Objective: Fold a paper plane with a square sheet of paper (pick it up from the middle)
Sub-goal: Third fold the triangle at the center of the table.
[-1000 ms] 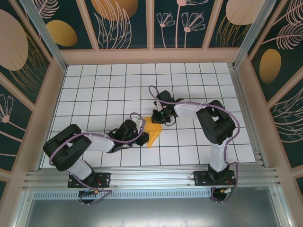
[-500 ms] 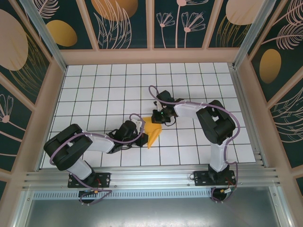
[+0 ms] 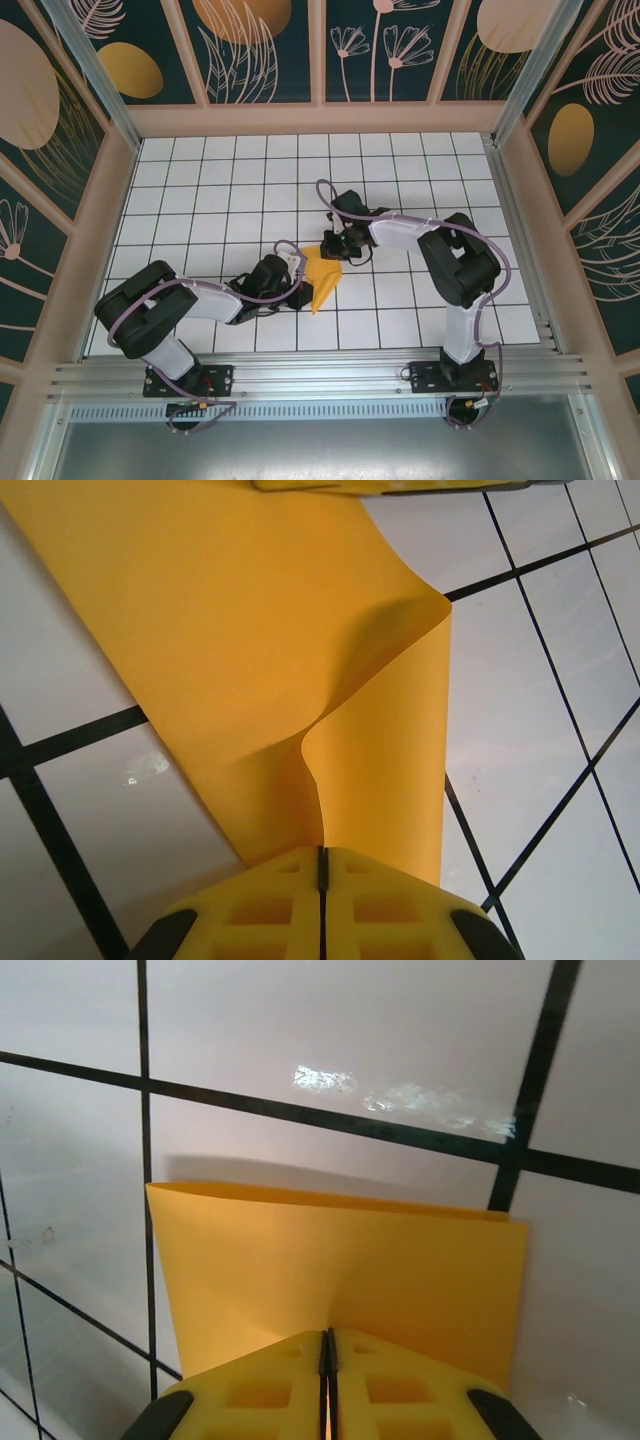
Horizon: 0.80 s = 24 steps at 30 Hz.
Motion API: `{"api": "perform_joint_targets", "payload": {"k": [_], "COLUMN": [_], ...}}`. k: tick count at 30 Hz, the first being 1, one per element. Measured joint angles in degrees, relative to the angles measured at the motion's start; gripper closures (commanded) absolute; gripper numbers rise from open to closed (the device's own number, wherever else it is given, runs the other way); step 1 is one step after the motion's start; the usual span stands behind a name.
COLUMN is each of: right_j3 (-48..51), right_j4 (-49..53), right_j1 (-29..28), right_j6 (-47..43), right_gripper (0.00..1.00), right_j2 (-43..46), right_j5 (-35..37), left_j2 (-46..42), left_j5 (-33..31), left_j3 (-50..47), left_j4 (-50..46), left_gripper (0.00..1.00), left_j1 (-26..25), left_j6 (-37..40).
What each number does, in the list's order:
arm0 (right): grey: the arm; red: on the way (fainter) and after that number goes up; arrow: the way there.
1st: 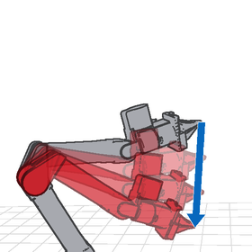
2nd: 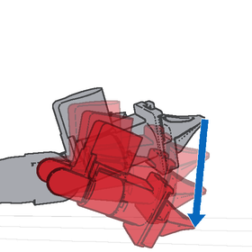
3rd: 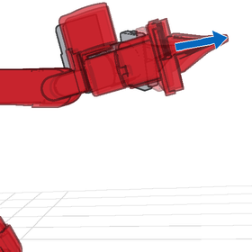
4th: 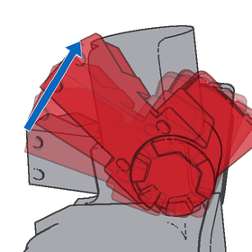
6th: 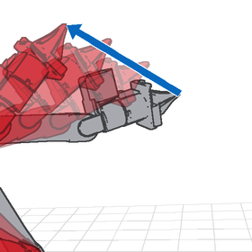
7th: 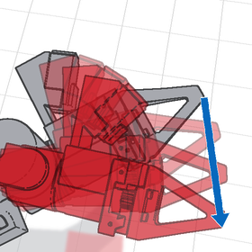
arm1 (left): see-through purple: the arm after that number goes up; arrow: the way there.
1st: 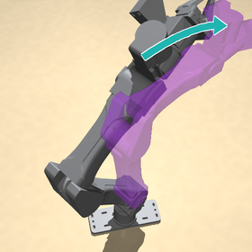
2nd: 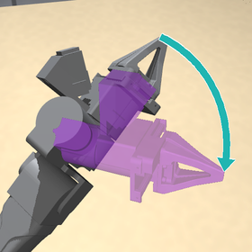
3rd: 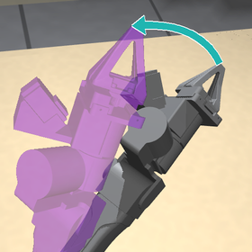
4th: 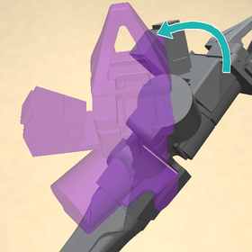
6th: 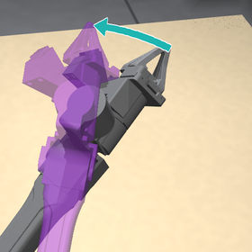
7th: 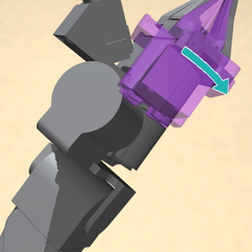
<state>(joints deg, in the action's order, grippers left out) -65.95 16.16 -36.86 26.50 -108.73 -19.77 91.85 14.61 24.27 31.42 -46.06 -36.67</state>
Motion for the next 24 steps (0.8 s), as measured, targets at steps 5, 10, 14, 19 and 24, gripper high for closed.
{"api": "perform_joint_targets", "payload": {"k": [5,10,14,19,24], "right_j3": [6.6,14.0,18.3,21.4,21.5], "right_j4": [-2.0,-6.4,-10.9,-14.7,-17.5], "right_j1": [-0.1,-1.6,-3.6,-4.3,-4.3], "right_j6": [2.9,7.0,10.1,13.1,14.3], "right_gripper": [0.91,0.95,0.97,0.97,0.97], "right_j2": [8.9,15.1,16.0,15.9,15.6], "right_j5": [0.9,-0.2,-1.9,-3.5,-3.9], "left_j2": [0.2,0.3,0.4,0.4,0.4], "left_j5": [0.2,0.4,0.4,0.4,0.4], "left_j3": [0.0,0.0,0.0,0.0,0.1], "left_j4": [0.2,0.6,0.7,0.7,0.7], "left_gripper": [0.93,0.93,0.93,0.93,0.93], "left_j1": [0.0,0.1,0.1,0.0,0.0], "left_j6": [0.2,0.2,0.4,0.5,0.6]}}
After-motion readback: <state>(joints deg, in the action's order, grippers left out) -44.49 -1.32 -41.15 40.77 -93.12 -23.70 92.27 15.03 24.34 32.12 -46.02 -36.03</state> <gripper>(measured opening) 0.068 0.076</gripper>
